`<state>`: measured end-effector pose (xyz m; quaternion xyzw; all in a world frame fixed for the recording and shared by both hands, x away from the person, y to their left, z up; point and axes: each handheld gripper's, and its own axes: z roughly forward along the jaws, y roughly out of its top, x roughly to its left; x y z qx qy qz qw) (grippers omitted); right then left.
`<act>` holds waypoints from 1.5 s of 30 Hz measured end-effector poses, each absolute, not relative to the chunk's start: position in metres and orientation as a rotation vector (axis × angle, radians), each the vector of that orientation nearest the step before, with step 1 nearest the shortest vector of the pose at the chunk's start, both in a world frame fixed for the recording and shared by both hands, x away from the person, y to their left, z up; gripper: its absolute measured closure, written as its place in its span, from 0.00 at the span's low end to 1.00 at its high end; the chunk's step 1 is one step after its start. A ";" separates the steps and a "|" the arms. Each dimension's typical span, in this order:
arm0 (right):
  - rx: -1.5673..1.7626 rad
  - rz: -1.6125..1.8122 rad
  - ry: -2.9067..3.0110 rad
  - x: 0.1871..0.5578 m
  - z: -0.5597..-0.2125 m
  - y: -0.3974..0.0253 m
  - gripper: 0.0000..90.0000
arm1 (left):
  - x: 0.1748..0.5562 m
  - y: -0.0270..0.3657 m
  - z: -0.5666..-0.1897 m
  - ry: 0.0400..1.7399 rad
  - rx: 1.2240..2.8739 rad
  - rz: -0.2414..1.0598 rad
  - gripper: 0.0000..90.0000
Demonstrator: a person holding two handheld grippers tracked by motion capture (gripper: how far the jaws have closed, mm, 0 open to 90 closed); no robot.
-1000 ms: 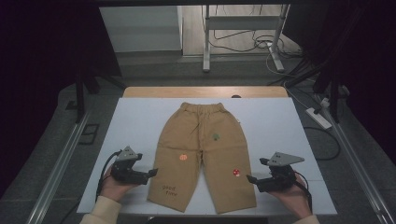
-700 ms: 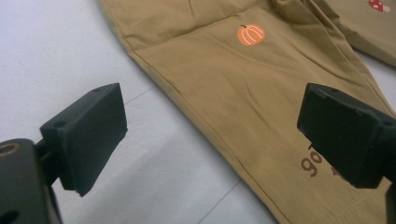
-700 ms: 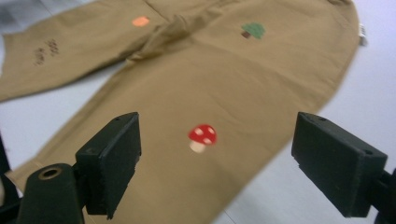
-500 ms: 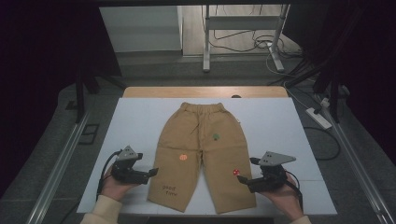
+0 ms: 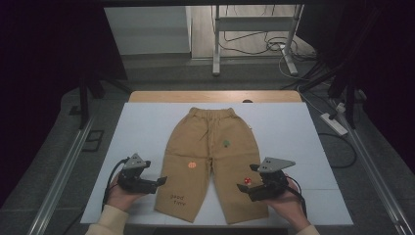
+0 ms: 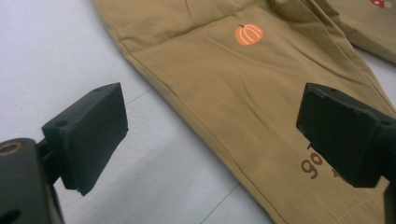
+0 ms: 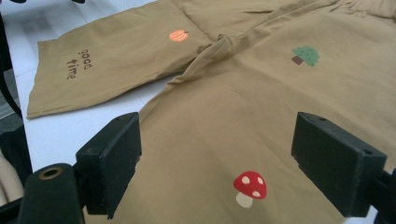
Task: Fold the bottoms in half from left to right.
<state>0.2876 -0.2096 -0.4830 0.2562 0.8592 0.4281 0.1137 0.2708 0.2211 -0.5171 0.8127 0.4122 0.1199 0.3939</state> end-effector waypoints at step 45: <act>0.554 1.202 2.695 0.284 -0.503 -0.123 0.18 | 0.273 0.222 -0.516 1.045 2.063 0.311 0.10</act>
